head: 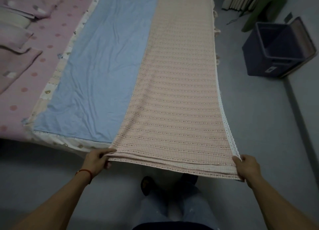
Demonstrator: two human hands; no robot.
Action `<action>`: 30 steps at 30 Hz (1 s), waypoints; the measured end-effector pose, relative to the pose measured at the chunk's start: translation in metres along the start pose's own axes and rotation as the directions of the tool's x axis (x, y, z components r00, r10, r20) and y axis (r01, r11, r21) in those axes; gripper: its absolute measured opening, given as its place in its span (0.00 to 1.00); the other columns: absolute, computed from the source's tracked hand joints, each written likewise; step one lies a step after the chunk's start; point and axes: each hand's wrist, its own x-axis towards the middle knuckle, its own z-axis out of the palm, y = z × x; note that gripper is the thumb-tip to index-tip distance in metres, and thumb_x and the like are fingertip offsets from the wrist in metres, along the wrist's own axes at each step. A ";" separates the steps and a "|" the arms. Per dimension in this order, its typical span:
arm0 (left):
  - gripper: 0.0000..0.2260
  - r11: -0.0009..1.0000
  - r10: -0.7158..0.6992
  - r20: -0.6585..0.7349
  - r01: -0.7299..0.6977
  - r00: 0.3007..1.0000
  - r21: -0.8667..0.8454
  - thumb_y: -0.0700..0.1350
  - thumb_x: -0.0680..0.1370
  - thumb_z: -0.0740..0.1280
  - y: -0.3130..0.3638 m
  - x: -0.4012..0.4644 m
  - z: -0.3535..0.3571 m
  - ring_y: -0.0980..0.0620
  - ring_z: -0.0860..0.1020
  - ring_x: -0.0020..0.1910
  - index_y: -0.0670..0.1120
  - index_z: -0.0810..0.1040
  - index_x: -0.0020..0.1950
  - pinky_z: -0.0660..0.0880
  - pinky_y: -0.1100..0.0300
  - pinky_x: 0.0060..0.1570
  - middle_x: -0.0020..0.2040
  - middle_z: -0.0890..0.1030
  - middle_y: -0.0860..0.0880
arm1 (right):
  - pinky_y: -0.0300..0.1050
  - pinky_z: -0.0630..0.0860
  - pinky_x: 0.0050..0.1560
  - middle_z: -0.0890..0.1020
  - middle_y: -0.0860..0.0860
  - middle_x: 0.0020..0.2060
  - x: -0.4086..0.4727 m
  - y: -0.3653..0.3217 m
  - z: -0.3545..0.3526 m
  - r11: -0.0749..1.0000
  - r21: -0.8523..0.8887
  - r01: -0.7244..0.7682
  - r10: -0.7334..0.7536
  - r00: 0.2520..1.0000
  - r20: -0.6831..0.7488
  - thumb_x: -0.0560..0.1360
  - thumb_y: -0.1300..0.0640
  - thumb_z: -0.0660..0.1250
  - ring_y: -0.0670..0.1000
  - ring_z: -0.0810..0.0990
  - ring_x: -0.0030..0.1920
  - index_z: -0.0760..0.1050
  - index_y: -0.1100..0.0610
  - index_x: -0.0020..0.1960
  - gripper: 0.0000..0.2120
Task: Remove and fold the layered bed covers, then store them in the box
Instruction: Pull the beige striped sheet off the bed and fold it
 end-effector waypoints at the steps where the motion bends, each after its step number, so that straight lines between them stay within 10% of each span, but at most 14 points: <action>1: 0.16 1.000 0.005 0.000 -0.005 1.000 -0.003 0.31 0.79 0.63 0.003 0.000 -0.002 0.46 0.81 0.28 0.47 0.84 0.58 0.83 0.49 0.36 0.31 0.83 0.42 | 0.48 0.66 0.40 0.76 0.54 0.30 -0.001 -0.001 -0.001 1.000 -0.019 0.008 -0.008 1.000 -0.006 0.79 0.56 0.69 0.58 0.75 0.38 0.71 0.56 0.32 0.18; 7: 0.14 0.956 0.068 0.179 -0.116 0.981 0.271 0.36 0.76 0.67 0.023 0.003 -0.020 0.49 0.80 0.25 0.54 0.72 0.54 0.78 0.59 0.27 0.31 0.81 0.45 | 0.48 0.67 0.37 0.78 0.56 0.31 -0.002 -0.012 -0.013 0.997 -0.077 -0.024 0.026 1.000 0.018 0.79 0.56 0.70 0.58 0.76 0.35 0.75 0.61 0.34 0.17; 11: 0.12 0.943 0.019 0.158 -0.070 0.987 0.324 0.35 0.74 0.68 0.040 0.022 -0.032 0.48 0.80 0.25 0.51 0.80 0.51 0.75 0.63 0.24 0.31 0.82 0.46 | 0.52 0.74 0.55 0.82 0.62 0.53 -0.003 -0.028 -0.021 0.990 0.063 -0.124 0.125 0.992 -0.004 0.76 0.57 0.73 0.63 0.80 0.53 0.78 0.64 0.58 0.15; 16: 0.16 0.997 0.033 0.100 -0.040 0.994 0.071 0.33 0.76 0.66 0.074 0.060 -0.052 0.49 0.77 0.25 0.54 0.83 0.51 0.76 0.59 0.28 0.31 0.81 0.43 | 0.59 0.82 0.47 0.82 0.60 0.51 0.015 -0.063 -0.035 0.881 0.459 -0.113 0.104 0.994 0.045 0.77 0.61 0.70 0.60 0.82 0.47 0.77 0.52 0.58 0.12; 21: 0.08 0.987 -0.071 -0.122 0.052 0.990 -0.152 0.35 0.79 0.66 0.125 0.109 -0.056 0.46 0.81 0.31 0.41 0.85 0.46 0.78 0.58 0.33 0.35 0.82 0.38 | 0.51 0.84 0.46 0.84 0.61 0.53 0.085 -0.101 -0.054 0.690 0.694 -0.207 0.120 0.978 0.172 0.77 0.65 0.69 0.57 0.82 0.47 0.84 0.59 0.53 0.08; 26: 0.09 0.895 -0.243 -0.242 0.121 0.939 -0.429 0.35 0.78 0.62 0.184 0.188 -0.036 0.46 0.78 0.47 0.40 0.82 0.44 0.78 0.50 0.51 0.45 0.81 0.41 | 0.41 0.82 0.33 0.87 0.57 0.38 0.175 -0.154 -0.064 0.539 0.765 -0.353 0.090 0.927 0.365 0.75 0.69 0.69 0.51 0.86 0.35 0.86 0.63 0.39 0.09; 30: 0.07 0.792 -0.454 -0.298 0.227 0.840 -0.566 0.39 0.76 0.61 0.226 0.276 -0.002 0.46 0.75 0.48 0.44 0.78 0.42 0.76 0.49 0.50 0.45 0.78 0.45 | 0.40 0.82 0.33 0.86 0.56 0.36 0.265 -0.185 -0.043 0.507 0.742 -0.439 0.108 0.886 0.451 0.75 0.65 0.68 0.50 0.85 0.33 0.82 0.67 0.52 0.08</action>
